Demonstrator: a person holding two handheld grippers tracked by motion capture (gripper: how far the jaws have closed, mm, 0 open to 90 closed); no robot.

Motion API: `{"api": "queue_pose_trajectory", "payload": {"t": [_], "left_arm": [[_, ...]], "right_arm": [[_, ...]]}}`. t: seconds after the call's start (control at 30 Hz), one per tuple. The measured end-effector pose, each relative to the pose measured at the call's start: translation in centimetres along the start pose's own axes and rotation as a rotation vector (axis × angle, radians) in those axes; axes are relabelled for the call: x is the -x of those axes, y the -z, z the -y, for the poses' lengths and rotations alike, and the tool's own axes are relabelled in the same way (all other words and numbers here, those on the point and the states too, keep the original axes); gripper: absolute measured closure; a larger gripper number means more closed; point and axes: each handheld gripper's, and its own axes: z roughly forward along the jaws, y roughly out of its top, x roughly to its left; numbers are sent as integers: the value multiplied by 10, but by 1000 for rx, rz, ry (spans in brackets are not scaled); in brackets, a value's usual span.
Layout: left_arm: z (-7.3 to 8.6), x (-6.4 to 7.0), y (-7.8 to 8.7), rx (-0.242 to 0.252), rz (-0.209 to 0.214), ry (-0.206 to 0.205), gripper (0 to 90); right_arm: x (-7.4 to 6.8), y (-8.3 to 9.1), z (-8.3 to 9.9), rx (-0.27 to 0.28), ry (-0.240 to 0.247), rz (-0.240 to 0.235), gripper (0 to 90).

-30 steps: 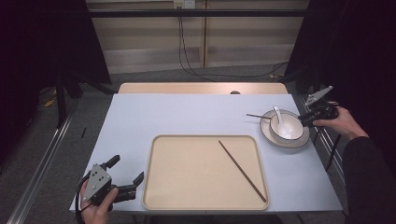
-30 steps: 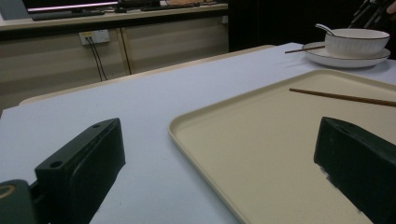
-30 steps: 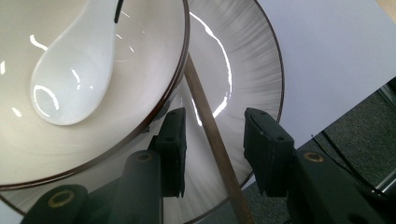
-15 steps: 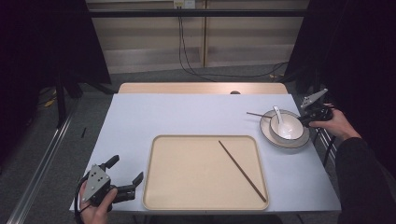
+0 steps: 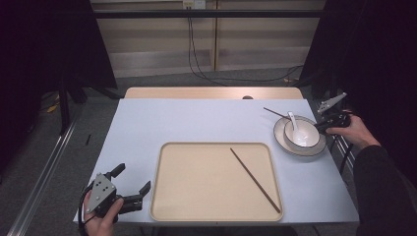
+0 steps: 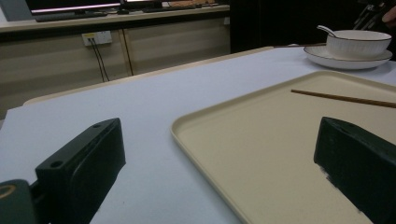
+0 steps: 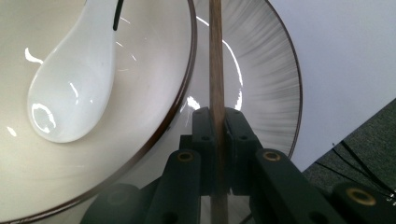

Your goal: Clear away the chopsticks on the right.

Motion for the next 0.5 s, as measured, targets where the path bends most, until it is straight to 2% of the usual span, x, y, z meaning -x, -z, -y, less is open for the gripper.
{"api": "queue_pose_trajectory", "payload": {"t": [0.07, 0.23, 0.33, 0.4, 0.5], "left_arm": [[0, 0, 0, 1, 4, -1, 18], [0, 0, 0, 4, -4, 4, 19], [0, 0, 0, -1, -1, 1, 18], [0, 0, -1, 7, -2, 14, 19], [0, 0, -1, 5, -5, 12, 19]], "right_arm": [[0, 3, 0, -7, -10, -4, 843], [2, 11, 0, 22, -26, 7, 844], [4, 18, 0, 54, -51, 14, 844], [4, 23, -1, 53, -72, 22, 844], [7, 29, -2, 65, -70, 36, 844]]}}
